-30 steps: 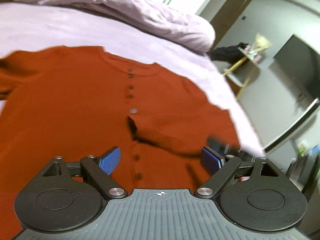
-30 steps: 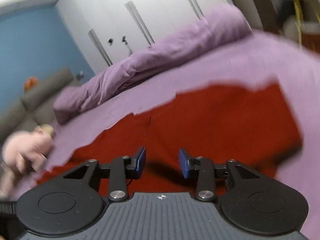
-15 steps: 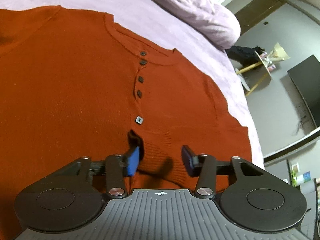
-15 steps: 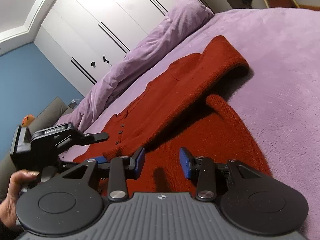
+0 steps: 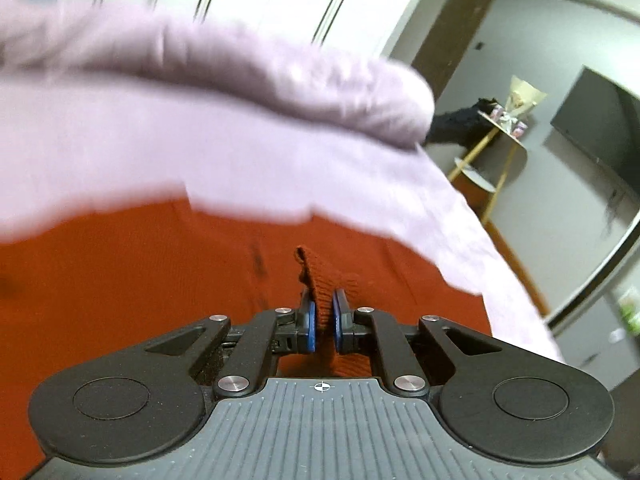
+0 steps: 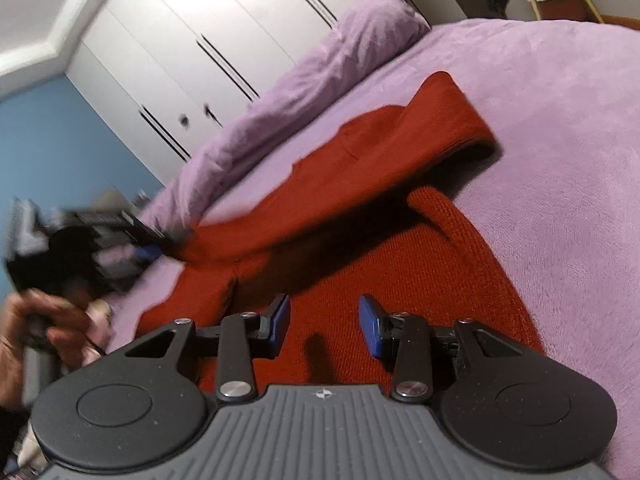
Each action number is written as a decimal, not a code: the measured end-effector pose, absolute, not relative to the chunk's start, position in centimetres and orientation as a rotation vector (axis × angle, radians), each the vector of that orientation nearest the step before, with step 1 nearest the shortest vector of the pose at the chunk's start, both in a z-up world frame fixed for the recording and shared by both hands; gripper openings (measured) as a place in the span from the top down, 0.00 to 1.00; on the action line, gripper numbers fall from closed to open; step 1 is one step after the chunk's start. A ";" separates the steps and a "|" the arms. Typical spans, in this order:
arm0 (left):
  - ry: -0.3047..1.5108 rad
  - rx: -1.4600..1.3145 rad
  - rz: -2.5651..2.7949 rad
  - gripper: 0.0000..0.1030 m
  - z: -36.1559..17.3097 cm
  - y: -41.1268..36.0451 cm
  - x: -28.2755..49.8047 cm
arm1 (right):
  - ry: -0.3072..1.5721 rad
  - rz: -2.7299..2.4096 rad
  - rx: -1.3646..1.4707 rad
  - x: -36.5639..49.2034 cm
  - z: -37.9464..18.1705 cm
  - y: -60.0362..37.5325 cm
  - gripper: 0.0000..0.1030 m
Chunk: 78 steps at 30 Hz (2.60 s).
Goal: Fold small clothes
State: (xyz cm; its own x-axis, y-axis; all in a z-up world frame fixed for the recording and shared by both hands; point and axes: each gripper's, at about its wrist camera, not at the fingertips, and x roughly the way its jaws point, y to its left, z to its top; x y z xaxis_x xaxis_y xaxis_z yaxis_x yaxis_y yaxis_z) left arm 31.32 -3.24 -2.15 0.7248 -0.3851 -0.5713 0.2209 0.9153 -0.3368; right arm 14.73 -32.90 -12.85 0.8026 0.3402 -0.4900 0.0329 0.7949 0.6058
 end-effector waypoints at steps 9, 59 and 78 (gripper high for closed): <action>0.619 -0.113 -0.180 0.90 -1.2 1.6 32.7 | 0.632 0.065 0.554 19.3 -9.2 -34.3 0.45; 0.602 -0.194 -0.087 0.40 -9.6 3.5 36.0 | 0.479 0.021 0.171 33.2 -9.5 -26.6 0.75; 0.627 -0.077 -0.099 0.30 -13.9 1.7 39.5 | 0.600 0.053 0.162 31.6 -10.3 -29.1 0.78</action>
